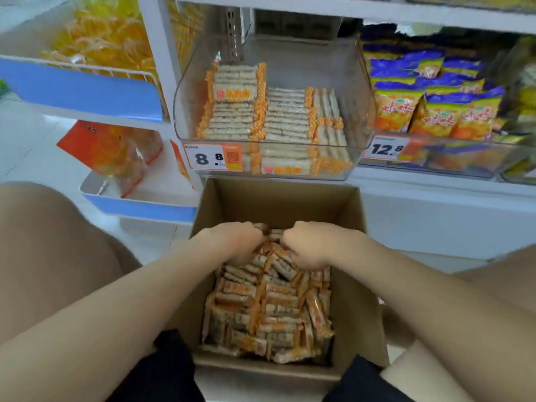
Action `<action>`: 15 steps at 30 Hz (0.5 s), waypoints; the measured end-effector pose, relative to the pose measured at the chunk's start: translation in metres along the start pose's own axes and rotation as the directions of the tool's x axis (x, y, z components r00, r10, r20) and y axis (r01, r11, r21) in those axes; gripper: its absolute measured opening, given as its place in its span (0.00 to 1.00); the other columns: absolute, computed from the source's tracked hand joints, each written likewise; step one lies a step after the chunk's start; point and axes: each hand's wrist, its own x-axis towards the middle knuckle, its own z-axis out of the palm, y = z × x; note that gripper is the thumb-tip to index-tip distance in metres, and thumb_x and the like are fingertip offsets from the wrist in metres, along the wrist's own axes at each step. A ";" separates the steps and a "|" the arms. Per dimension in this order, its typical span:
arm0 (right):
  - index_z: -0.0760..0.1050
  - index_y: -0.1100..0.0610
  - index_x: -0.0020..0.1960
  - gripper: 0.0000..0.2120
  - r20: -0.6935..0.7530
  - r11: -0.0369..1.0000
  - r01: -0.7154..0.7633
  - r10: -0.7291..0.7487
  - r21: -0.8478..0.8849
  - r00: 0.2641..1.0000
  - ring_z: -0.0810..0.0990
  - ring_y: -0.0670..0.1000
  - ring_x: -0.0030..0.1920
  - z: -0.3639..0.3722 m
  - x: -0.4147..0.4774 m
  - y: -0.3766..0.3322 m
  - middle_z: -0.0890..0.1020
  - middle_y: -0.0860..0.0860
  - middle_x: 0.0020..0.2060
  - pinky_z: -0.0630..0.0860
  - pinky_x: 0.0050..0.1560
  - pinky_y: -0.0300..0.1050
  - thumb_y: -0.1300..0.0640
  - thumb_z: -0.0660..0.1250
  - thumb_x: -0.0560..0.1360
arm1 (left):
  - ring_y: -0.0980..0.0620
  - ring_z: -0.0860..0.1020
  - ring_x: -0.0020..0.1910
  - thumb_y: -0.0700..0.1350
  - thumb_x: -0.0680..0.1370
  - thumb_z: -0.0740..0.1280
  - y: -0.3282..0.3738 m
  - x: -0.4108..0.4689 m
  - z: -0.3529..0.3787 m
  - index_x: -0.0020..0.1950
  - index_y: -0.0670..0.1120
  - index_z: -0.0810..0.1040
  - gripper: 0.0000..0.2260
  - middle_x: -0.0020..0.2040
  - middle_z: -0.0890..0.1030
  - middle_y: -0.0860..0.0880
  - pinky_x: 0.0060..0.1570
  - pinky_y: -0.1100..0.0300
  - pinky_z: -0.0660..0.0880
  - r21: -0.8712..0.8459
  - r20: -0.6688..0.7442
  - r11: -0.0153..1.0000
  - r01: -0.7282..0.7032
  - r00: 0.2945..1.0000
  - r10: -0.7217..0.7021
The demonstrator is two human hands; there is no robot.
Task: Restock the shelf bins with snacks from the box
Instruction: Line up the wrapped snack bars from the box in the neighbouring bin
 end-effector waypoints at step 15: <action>0.78 0.57 0.57 0.05 0.300 0.879 -0.186 0.052 0.439 0.953 0.80 0.56 0.51 0.166 0.089 -0.009 0.80 0.55 0.54 0.76 0.42 0.48 0.59 0.65 0.83 | 0.45 0.78 0.59 0.42 0.81 0.68 -0.023 0.073 0.176 0.68 0.48 0.74 0.16 0.65 0.76 0.46 0.60 0.50 0.79 -0.135 0.397 0.979 0.152 0.914 -0.088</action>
